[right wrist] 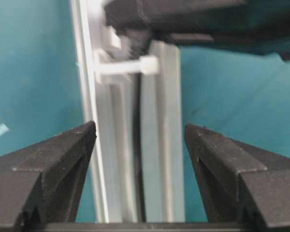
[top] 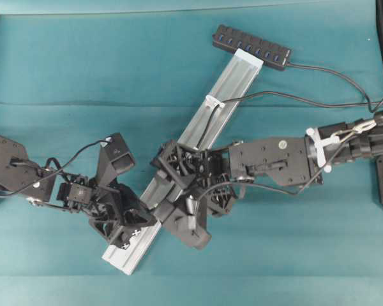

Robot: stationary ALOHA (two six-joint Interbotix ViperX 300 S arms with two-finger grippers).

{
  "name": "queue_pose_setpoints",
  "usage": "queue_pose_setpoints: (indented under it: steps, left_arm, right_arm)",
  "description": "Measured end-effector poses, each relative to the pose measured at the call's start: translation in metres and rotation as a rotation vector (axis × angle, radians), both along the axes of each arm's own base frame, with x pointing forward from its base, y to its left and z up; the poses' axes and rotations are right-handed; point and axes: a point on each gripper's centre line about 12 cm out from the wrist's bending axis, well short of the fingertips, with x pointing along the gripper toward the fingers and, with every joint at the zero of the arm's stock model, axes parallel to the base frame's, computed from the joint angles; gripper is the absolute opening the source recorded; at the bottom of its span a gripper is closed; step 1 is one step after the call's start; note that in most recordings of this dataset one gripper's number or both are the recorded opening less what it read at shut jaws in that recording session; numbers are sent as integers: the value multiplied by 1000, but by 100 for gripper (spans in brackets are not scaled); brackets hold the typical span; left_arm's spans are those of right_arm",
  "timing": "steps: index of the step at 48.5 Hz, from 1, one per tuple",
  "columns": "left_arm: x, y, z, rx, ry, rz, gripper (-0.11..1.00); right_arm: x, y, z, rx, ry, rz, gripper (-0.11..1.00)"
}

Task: Pass the USB cable through three rings with both arms.

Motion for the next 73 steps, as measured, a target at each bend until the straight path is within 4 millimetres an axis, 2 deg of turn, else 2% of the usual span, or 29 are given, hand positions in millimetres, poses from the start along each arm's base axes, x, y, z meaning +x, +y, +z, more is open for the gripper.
queue_pose_setpoints:
  steps: [21, 43, 54, 73]
  left_arm:
    - [-11, -10, 11, -68, -7, 12, 10]
    - [-25, -17, 38, -92, -51, -11, 10]
    - [-39, -21, 38, -117, 14, -3, 10]
    - [-42, -24, 39, -121, 14, -12, 10]
  right_arm:
    - [-11, -9, 1, 0, 11, -20, 82]
    - [-23, -24, 6, 35, 13, -110, 82]
    - [-28, -24, 5, 37, 19, -112, 82]
    - [-27, -24, 7, 36, 6, -111, 82]
